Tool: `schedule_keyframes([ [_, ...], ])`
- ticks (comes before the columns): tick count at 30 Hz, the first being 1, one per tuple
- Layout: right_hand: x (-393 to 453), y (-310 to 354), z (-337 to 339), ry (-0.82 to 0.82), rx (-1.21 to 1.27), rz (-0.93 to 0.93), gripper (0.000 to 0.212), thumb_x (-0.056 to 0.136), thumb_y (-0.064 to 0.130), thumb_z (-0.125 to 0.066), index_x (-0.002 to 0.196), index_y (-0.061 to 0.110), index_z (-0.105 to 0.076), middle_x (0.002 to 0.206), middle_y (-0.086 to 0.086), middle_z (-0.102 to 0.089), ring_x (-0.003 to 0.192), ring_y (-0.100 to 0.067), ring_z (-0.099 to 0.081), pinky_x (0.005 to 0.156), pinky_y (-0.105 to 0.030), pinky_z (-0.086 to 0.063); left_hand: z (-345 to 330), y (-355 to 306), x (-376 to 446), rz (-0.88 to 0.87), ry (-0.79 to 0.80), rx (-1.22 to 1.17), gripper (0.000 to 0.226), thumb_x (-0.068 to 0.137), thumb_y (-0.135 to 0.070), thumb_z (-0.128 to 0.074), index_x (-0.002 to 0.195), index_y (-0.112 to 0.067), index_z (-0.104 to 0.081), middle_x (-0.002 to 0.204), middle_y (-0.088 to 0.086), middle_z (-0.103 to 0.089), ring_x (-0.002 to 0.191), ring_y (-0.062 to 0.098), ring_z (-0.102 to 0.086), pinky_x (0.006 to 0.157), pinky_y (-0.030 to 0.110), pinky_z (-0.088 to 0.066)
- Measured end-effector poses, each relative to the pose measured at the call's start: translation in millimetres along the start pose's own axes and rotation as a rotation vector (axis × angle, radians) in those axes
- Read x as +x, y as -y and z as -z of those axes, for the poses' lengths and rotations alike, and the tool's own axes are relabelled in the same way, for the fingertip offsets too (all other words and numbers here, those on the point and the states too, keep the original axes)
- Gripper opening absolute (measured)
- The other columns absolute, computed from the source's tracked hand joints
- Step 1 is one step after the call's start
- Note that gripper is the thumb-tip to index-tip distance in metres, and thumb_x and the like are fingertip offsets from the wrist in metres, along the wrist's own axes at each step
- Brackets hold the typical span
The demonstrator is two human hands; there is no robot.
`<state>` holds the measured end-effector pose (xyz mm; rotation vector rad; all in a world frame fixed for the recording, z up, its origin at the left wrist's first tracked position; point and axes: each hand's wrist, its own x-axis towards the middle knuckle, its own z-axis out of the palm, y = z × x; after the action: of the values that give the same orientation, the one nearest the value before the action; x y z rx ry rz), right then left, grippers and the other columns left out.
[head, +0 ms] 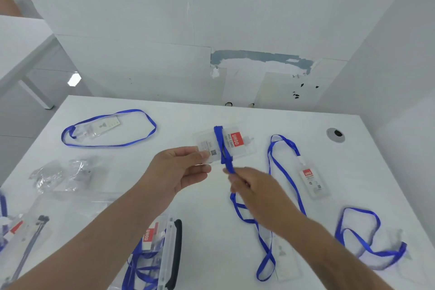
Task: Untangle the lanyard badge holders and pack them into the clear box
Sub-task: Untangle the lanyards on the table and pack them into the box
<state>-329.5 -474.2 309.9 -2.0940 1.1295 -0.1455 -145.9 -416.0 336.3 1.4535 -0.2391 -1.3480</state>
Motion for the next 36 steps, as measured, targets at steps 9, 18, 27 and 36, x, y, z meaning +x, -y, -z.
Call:
schedule_keyframes([
  [9, -9, 52, 36, -0.033, -0.243, 0.16, 0.018, 0.095, 0.037, -0.052, 0.106, 0.038, -0.067, 0.094, 0.018, -0.066, 0.086, -0.003, -0.059, 0.08, -0.025, -0.048, 28, 11, -3, -0.111, -0.131, 0.495, 0.008, 0.084, -0.01, -0.074, 0.092, -0.011, -0.073, 0.07, 0.003, -0.076, 0.061, 0.013, -0.072, 0.06, 0.022, -0.06],
  [18, 23, 75, 20, -0.022, 0.037, 0.142, 0.004, 0.082, 0.035, -0.072, 0.085, 0.038, -0.072, 0.085, 0.023, -0.069, 0.083, 0.005, -0.062, 0.077, -0.021, -0.051, 79, -10, -42, -0.069, 0.026, 0.486, 0.006, 0.083, -0.01, -0.075, 0.088, -0.011, -0.078, 0.081, 0.011, -0.077, 0.074, 0.021, -0.074, 0.072, 0.028, -0.061],
  [27, 20, 122, -58, 0.236, -0.046, 0.145, 0.01, 0.086, 0.036, -0.067, 0.094, 0.036, -0.074, 0.082, 0.021, -0.069, 0.077, 0.0, -0.064, 0.064, -0.014, -0.045, 167, 15, -70, 0.16, -0.091, 0.413, 0.007, 0.082, -0.015, -0.076, 0.085, -0.009, -0.079, 0.075, 0.013, -0.073, 0.072, 0.024, -0.072, 0.074, 0.037, -0.062],
  [36, 15, 137, -142, 0.395, -0.475, 0.18, 0.019, 0.091, 0.036, -0.056, 0.104, 0.032, -0.068, 0.103, 0.012, -0.068, 0.092, -0.012, -0.06, 0.071, -0.027, -0.044, 214, 64, -69, 0.199, -0.176, 0.76, 0.008, 0.089, -0.02, -0.068, 0.085, -0.015, -0.073, 0.076, 0.006, -0.076, 0.064, 0.015, -0.071, 0.057, 0.019, -0.058],
])
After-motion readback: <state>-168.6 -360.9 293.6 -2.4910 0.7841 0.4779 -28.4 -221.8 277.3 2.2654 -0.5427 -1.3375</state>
